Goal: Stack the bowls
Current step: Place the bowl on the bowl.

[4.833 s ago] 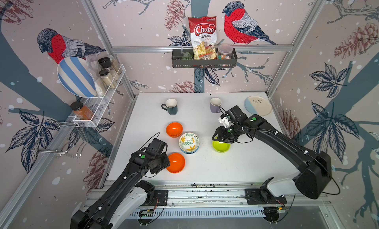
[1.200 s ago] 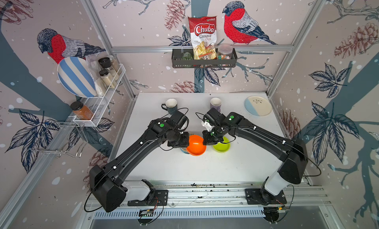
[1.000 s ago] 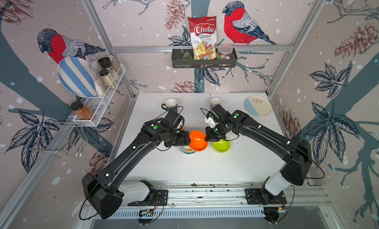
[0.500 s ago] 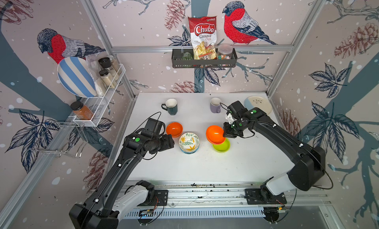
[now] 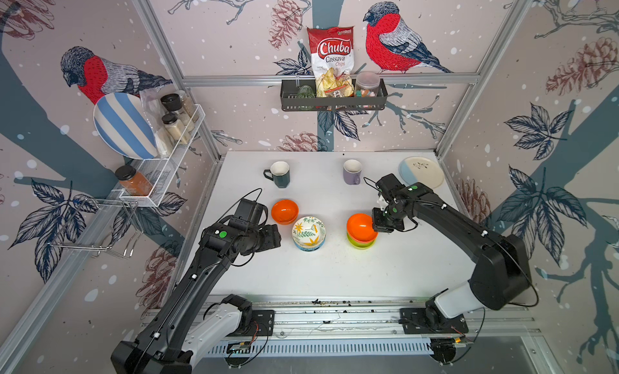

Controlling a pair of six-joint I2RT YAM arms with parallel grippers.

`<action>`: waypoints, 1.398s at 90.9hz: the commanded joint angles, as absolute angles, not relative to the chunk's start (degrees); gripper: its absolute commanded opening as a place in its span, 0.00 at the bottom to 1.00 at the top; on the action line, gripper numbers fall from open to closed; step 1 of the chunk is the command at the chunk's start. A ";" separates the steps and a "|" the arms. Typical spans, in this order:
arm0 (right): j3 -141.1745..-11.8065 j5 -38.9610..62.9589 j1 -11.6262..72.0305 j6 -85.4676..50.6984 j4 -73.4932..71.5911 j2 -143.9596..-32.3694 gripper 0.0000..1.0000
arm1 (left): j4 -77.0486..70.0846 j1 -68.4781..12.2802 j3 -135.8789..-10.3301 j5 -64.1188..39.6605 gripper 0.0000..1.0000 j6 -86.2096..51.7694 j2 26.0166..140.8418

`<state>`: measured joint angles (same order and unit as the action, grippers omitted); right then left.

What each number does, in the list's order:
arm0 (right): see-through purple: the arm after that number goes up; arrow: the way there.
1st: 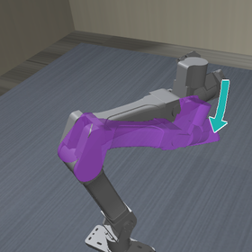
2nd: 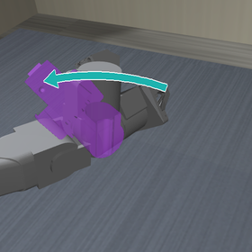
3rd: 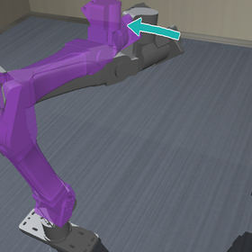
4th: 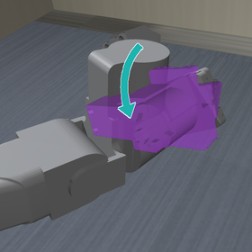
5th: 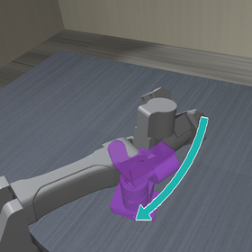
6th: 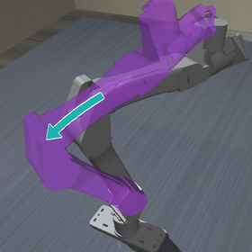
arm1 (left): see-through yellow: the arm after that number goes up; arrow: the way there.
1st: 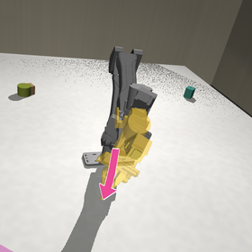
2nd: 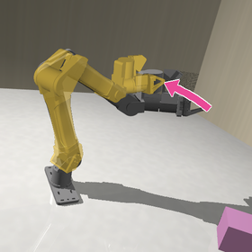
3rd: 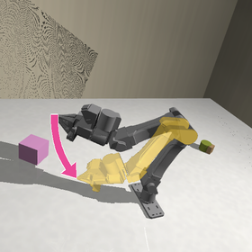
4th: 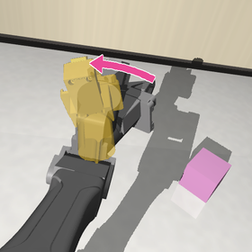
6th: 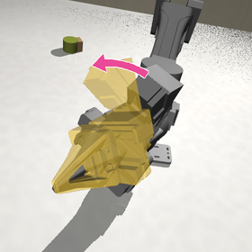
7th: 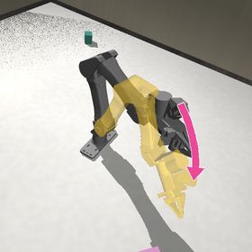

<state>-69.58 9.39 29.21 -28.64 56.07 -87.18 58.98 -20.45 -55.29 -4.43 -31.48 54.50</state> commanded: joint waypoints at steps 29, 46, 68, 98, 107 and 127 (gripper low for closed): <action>-67.58 8.22 29.03 -27.86 51.80 -89.77 0.00 | 57.43 -20.22 -54.39 -5.10 0.78 -30.85 54.79; -66.81 7.84 29.22 -27.87 50.84 -90.32 0.00 | 57.30 -20.26 -54.19 -5.50 0.78 -30.75 54.68; -66.23 7.17 29.58 -27.64 50.61 -91.05 0.00 | 57.03 -20.28 -54.06 -6.31 0.79 -30.67 55.02; -65.37 5.95 30.53 -27.74 50.26 -90.90 0.00 | 56.65 -20.24 -54.01 -7.72 0.79 -30.37 55.93; -65.17 5.53 30.71 -27.70 50.18 -90.93 0.00 | 56.66 -20.26 -54.00 -7.69 0.79 -30.39 56.07; -64.96 5.66 30.76 -27.86 49.82 -91.26 0.00 | 56.58 -20.30 -53.95 -7.90 0.79 -30.41 55.98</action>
